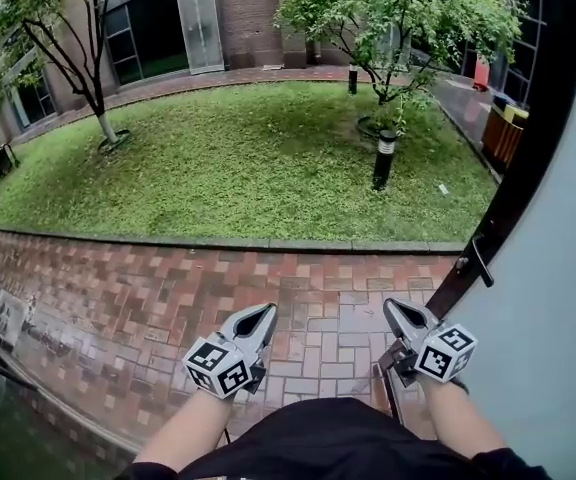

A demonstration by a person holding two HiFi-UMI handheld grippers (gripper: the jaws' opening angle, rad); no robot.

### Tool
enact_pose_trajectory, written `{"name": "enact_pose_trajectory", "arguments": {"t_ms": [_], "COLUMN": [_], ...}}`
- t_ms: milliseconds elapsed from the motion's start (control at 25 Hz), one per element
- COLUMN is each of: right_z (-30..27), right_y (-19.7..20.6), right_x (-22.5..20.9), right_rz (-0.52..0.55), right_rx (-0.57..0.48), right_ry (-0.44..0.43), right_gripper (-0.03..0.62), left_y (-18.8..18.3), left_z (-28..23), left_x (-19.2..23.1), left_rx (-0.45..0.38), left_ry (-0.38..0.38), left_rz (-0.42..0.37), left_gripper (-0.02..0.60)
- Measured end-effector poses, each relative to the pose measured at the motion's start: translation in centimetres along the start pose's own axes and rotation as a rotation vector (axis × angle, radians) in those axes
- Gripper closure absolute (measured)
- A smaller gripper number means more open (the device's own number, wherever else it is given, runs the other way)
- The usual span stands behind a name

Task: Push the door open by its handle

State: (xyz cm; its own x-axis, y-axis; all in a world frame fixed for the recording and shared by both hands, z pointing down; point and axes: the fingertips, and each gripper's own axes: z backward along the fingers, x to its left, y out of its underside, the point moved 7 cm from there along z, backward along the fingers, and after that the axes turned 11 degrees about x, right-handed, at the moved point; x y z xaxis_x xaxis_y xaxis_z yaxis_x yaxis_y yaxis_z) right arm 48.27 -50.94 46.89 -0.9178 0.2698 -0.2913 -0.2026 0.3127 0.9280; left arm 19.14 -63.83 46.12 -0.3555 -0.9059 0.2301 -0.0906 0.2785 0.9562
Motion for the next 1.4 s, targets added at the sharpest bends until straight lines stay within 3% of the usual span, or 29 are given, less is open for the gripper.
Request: {"name": "enact_pose_trajectory", "arguments": {"t_ms": [200,880,1200,1400], "right_z": [-0.6,0.8,2.0,2.8], "right_y": [0.3,0.4,2.1,3.8], "right_x": [0.0,-1.5,-0.3,2.6], "right_rz": [0.119,0.147,0.126,0.130], "right_rx": [0.047,0.086,0.109,0.136], "right_ry": [-0.023,-0.132,-0.186,-0.216], "right_gripper": [0.594,0.594,0.593,0.593], "left_y": [0.4,1.4,3.6,4.5], "left_z": [0.0,1.1,5.3,8.8], "left_x": [-1.3,-6.3,-10.7,-12.6], "left_rx": [0.004,-0.013,-0.016,-0.019], "left_ry": [-0.027,-0.133,-0.212,-0.239], "left_rz": [-0.002,0.003,0.027,0.030], "left_gripper": [0.586,0.586,0.585,0.586]}}
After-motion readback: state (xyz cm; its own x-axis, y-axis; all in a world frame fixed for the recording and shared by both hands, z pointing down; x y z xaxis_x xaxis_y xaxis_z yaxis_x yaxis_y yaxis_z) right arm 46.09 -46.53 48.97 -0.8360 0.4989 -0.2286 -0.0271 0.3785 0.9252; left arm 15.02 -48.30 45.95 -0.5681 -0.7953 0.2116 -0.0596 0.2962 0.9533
